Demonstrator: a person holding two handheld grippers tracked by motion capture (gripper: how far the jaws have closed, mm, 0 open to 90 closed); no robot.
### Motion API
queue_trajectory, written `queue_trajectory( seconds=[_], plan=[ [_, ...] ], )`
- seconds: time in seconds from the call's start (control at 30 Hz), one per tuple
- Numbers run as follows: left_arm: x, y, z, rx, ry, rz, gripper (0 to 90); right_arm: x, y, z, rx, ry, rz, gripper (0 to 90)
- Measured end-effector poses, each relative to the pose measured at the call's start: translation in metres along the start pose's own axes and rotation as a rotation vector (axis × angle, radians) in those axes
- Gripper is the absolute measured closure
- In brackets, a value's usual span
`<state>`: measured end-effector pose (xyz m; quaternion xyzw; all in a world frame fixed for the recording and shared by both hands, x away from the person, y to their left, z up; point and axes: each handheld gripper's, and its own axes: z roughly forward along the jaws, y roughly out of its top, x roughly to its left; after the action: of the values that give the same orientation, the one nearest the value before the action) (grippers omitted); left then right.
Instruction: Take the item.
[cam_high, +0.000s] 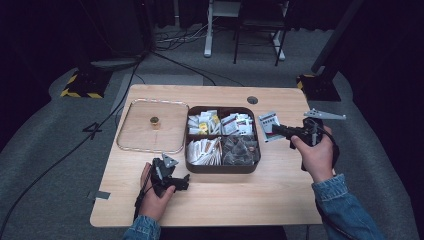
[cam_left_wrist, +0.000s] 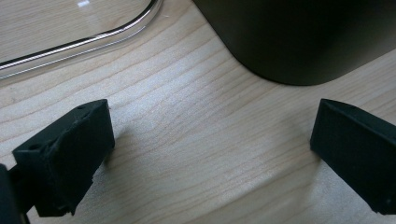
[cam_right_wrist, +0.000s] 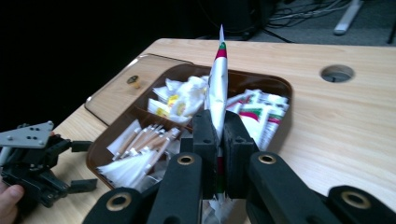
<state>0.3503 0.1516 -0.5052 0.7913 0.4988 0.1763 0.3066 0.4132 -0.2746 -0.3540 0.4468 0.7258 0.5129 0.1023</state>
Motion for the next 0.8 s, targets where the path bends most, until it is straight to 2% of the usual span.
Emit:
queue_trajectory(
  seconds=[0.13, 0.3, 0.8],
  plan=[
    [0.000, 0.000, 0.000, 0.000, 0.000, 0.000, 0.1, -0.010, -0.008, -0.011, 0.007, -0.018, 0.025, 86.5],
    [0.000, 0.000, 0.000, -0.001, 0.001, 0.001, 0.1, -0.019, -0.017, -0.022, 0.020, -0.045, 0.032, 86.4],
    [0.000, 0.000, 0.000, 0.000, 0.000, 0.000, 0.1, -0.048, -0.045, -0.036, 0.065, -0.106, 0.089, 86.4]
  ],
)
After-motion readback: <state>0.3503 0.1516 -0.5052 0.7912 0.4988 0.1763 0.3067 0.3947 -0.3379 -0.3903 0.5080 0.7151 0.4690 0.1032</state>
